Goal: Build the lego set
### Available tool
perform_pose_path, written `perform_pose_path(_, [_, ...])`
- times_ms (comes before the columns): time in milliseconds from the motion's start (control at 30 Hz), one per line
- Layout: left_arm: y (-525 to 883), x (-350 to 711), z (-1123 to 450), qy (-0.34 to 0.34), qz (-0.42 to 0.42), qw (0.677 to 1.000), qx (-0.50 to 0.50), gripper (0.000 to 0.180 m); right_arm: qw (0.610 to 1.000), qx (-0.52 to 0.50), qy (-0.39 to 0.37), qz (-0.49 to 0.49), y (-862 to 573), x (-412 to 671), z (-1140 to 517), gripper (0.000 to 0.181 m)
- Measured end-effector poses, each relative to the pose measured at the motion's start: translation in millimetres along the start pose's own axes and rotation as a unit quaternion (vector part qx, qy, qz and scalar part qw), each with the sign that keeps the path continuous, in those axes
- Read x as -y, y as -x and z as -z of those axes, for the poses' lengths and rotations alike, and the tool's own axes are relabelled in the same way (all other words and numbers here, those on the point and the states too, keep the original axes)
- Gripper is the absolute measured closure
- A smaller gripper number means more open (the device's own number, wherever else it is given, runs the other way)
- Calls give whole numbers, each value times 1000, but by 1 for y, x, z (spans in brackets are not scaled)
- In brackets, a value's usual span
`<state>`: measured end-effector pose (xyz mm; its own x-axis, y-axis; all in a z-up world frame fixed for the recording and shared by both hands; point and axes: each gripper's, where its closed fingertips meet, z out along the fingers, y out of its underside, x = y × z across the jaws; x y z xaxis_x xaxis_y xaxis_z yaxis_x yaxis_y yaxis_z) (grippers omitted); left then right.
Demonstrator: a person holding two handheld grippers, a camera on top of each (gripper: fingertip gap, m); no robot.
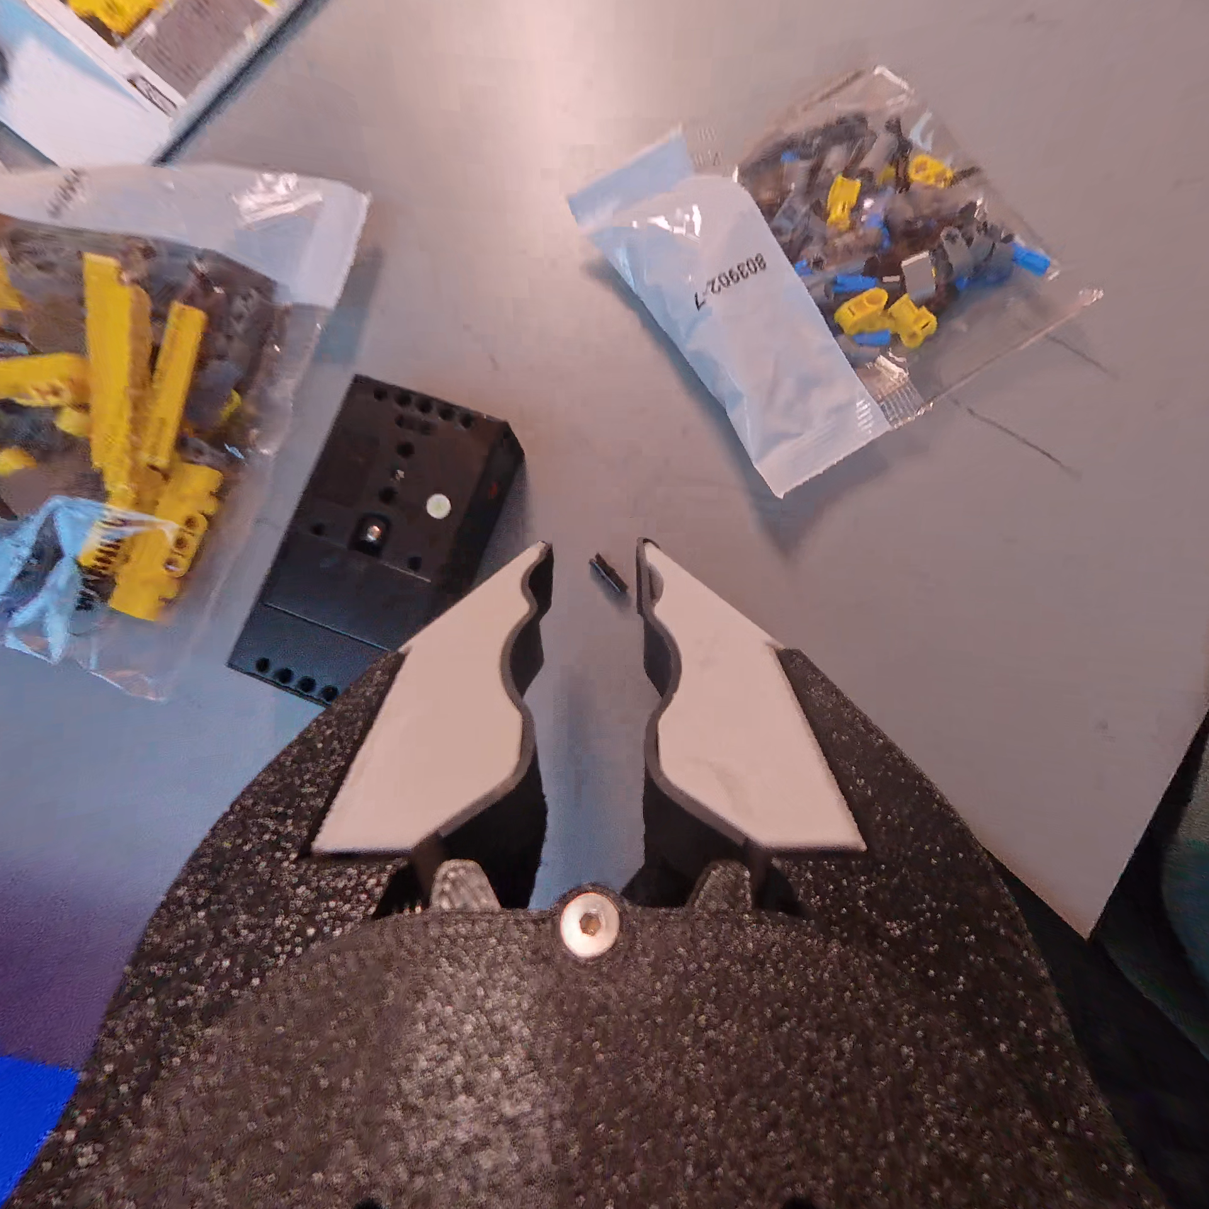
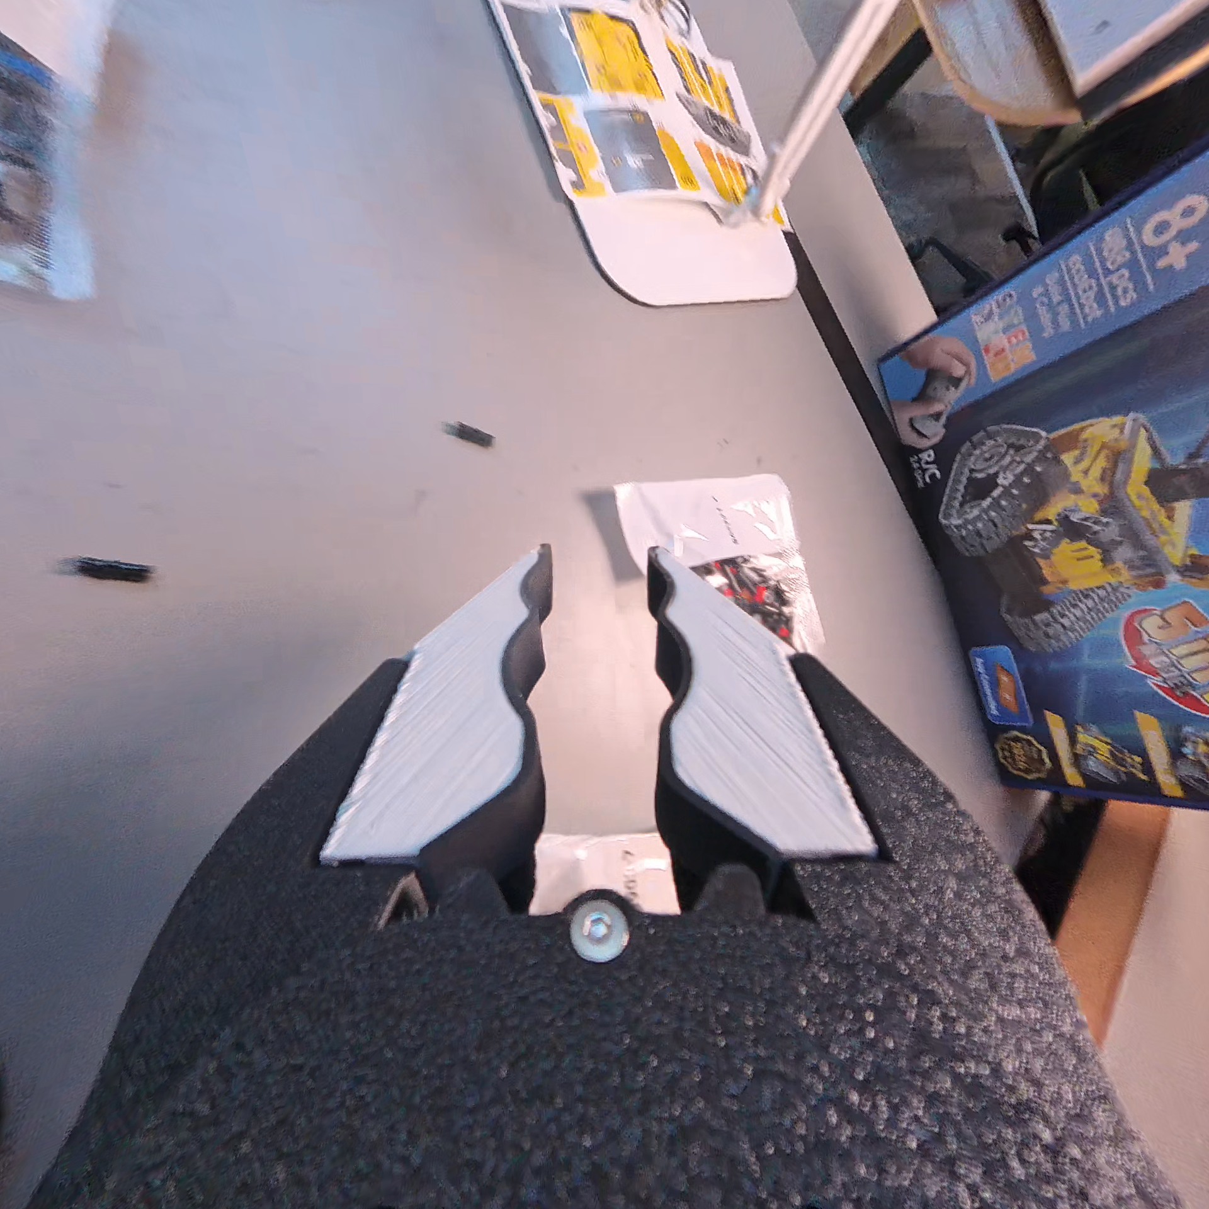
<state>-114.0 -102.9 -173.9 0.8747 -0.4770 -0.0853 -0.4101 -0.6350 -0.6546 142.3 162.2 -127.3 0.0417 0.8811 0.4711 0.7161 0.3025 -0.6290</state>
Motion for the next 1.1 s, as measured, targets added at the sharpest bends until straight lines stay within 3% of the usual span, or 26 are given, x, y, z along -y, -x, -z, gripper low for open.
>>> perform_pose_path(167, [-10,-20,-12,34,45,998,-19,158,998,47,-34,-12,44,18,8,154])
perform_pose_path(267, [-11,-23,-16,43,47,998,-26,170,997,63,-46,-18,59,24,10,154])
perform_pose_path(433, [-9,-17,-21,46,19,998,-29,176,995,75,-58,-30,69,28,10,155])
perform_pose_path(633, [-9,33,-42,-3,-33,998,-44,176,994,83,-69,-29,78,35,7,156])
perform_pose_path(933, [9,80,-103,29,-114,992,-52,175,994,74,-68,-42,76,32,7,156])
perform_pose_path(1100, [22,96,-101,-1,-101,994,-44,151,993,67,-65,-68,71,18,13,156])
